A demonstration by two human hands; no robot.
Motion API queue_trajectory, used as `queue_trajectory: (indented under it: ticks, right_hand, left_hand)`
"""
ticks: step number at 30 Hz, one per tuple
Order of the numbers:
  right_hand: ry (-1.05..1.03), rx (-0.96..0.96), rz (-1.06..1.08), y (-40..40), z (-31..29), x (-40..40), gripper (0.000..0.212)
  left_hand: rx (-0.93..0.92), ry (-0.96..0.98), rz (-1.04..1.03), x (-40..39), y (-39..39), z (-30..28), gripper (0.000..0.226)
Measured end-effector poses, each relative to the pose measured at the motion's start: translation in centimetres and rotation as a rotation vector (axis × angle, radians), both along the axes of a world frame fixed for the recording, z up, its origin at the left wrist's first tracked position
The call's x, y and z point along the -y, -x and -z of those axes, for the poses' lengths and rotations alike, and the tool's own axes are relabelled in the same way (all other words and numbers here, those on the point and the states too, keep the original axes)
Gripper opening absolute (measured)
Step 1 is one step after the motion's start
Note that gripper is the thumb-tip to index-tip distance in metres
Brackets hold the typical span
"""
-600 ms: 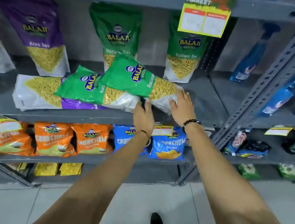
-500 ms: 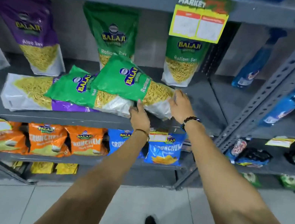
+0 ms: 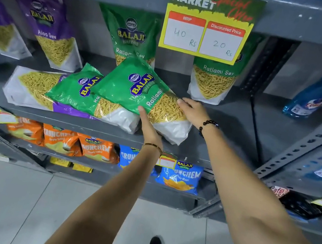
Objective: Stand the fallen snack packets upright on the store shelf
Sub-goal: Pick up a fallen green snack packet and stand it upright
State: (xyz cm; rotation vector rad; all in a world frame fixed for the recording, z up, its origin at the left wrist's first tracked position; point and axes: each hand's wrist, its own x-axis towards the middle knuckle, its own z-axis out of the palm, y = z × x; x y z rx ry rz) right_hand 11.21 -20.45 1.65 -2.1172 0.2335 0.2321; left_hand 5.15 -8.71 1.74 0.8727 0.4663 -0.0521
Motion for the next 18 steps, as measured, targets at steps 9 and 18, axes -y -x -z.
queue_trajectory:
  ticks: [9, 18]
  right_hand:
    - [-0.311, 0.018, -0.022, 2.9, -0.3, 2.1, 0.068]
    - [-0.815, -0.056, -0.197, 10.5, -1.8, -0.2, 0.089]
  left_hand:
    - [-0.050, -0.219, 0.041, -2.7, 0.5, 0.8, 0.049]
    - [0.148, -0.211, 0.316, -8.3, 5.6, -2.3, 0.050]
